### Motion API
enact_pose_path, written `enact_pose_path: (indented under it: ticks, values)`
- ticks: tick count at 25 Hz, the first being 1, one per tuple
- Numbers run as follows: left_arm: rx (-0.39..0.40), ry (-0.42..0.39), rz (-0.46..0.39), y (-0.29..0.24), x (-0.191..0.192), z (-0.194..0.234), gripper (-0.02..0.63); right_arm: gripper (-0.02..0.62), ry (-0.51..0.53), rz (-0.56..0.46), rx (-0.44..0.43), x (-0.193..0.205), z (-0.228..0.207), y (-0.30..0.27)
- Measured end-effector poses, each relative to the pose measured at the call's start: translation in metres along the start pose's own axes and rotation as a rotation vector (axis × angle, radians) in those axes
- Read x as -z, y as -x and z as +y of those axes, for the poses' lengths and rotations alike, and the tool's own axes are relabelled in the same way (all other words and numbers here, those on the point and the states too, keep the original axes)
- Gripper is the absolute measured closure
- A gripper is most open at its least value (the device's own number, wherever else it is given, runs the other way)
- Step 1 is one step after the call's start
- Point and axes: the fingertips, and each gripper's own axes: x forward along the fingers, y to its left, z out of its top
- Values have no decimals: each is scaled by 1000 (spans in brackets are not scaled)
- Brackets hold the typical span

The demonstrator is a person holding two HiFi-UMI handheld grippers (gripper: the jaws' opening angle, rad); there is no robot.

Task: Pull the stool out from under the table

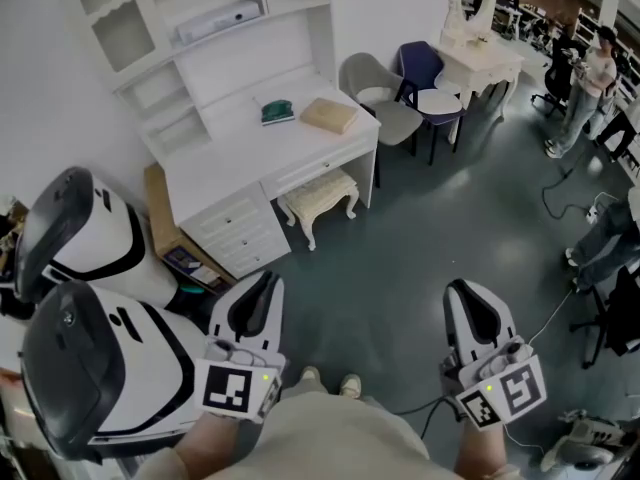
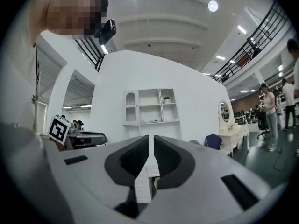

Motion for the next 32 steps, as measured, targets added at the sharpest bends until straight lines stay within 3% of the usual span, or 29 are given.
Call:
enact_pose_path:
  ticks: [1, 3, 5, 16, 24, 32]
  values:
    - [-8, 19, -16, 1, -2, 1, 547, 542, -15, -13, 0, -1, -2, 3]
    - [-15, 56, -44, 1, -5, 1, 420, 365, -36, -29, 9, -2, -8, 7]
    - [-28, 69, -59, -1, -6, 0, 353, 317, -38, -33, 27, 0, -16, 11]
    - [-22, 32, -44, -51, 18, 8, 351, 309, -5, 31, 20, 30, -52, -27]
    - [-2, 55, -9, -135, 32, 30, 351, 310, -6, 86, 12, 43, -98, -103]
    - [-3, 58, 17, -223, 32, 88, 351, 310, -12, 155, -14, 45, -136, -210]
